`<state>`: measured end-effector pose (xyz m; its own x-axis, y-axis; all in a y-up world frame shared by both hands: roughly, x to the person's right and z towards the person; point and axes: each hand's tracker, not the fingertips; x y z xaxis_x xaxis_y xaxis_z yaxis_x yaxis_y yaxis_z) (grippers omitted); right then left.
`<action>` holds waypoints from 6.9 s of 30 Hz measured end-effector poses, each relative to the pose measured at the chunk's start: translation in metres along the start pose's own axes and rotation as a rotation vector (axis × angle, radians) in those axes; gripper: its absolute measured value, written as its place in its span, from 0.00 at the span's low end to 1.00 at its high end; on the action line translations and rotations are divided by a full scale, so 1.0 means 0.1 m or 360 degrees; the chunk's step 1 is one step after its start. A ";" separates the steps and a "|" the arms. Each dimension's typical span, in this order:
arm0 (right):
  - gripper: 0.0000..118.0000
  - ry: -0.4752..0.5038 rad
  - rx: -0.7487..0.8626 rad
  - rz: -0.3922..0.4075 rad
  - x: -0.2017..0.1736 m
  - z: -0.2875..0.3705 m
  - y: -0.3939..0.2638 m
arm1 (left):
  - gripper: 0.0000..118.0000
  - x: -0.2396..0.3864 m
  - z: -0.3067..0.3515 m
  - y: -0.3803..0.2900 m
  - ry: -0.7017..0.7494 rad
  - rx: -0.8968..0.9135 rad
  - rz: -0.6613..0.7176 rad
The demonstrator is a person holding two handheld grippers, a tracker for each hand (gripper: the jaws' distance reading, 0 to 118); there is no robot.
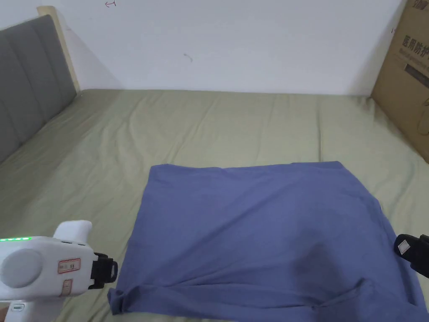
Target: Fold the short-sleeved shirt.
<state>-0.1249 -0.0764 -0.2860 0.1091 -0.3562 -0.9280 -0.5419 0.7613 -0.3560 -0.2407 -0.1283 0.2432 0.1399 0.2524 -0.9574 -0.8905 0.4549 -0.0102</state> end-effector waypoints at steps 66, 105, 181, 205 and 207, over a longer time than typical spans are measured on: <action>0.95 -0.0263 -0.0593 -0.0543 1.07 -2.35 0.98 | 0.93 -0.28 -1.23 1.31 0.0116 0.0207 0.0050; 0.00 -0.0124 -0.0312 -0.0022 0.65 -0.99 0.33 | 0.25 0.04 -1.28 0.45 0.0364 0.0076 -0.0028; 0.00 -0.0234 -0.0544 0.0189 0.52 -1.65 0.62 | 0.84 -0.36 -2.10 2.25 0.0154 -0.0040 -0.0198; 0.02 -0.0377 -0.0866 0.0015 1.11 -3.86 1.50 | 0.02 -0.14 -1.21 2.28 0.0077 0.0125 -0.0449; 0.02 -0.0593 -0.1539 -0.0093 1.15 -3.60 1.38 | 0.02 -0.15 -1.17 2.26 0.0062 0.0132 -0.0422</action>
<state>-0.4870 -0.2074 -0.4022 0.3184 -0.0633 -0.9458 -0.9468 -0.0703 -0.3141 -0.4946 -0.1289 0.2218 0.3451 0.0828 -0.9349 -0.7863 0.5694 -0.2398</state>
